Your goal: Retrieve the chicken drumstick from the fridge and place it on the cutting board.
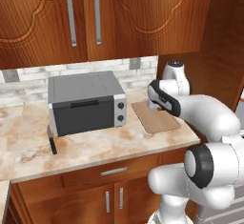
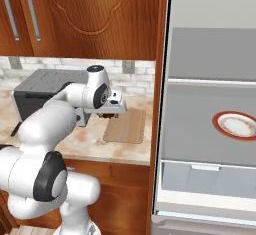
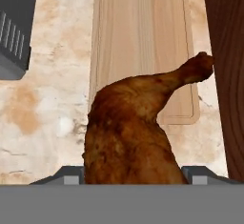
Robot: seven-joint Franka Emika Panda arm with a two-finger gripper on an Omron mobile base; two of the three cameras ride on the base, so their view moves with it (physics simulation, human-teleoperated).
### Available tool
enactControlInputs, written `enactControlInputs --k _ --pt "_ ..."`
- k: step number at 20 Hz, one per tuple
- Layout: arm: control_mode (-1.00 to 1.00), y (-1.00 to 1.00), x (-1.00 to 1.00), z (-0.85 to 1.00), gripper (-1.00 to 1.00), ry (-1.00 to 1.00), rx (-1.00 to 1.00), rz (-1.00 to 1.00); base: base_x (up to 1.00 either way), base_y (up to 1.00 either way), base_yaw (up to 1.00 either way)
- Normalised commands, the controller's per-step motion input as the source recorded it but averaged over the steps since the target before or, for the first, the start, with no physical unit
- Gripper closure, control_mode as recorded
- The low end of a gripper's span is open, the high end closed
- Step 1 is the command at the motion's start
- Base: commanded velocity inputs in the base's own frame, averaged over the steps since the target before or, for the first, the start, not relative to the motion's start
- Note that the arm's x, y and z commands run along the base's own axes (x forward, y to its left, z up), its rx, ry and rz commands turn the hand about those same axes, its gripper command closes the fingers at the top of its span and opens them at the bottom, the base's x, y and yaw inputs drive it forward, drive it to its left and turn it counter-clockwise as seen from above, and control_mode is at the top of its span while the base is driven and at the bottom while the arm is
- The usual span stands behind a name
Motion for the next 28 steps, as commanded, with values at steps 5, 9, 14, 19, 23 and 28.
enactControlInputs --k 5,9,14,19,23,28 --pt "-1.0 -0.17 0.42 -0.49 1.0 -0.16 0.0 0.02 0.0 0.0 0.0" --pt "-1.0 -0.17 0.34 -0.48 1.0 -0.16 0.0 0.01 0.0 0.0 0.0" --pt "-1.0 -0.13 0.38 -0.38 1.0 -0.11 0.0 0.0 0.0 0.0 0.0" --pt "-1.0 -0.01 0.51 -0.26 1.0 0.0 0.0 0.0 0.0 0.0 0.0" --pt "-1.0 0.0 0.58 -0.26 1.0 0.0 0.0 0.0 0.0 0.0 0.0" --pt "-1.0 -0.03 0.51 -0.37 -1.0 -0.01 0.0 0.01 0.0 0.0 0.0"
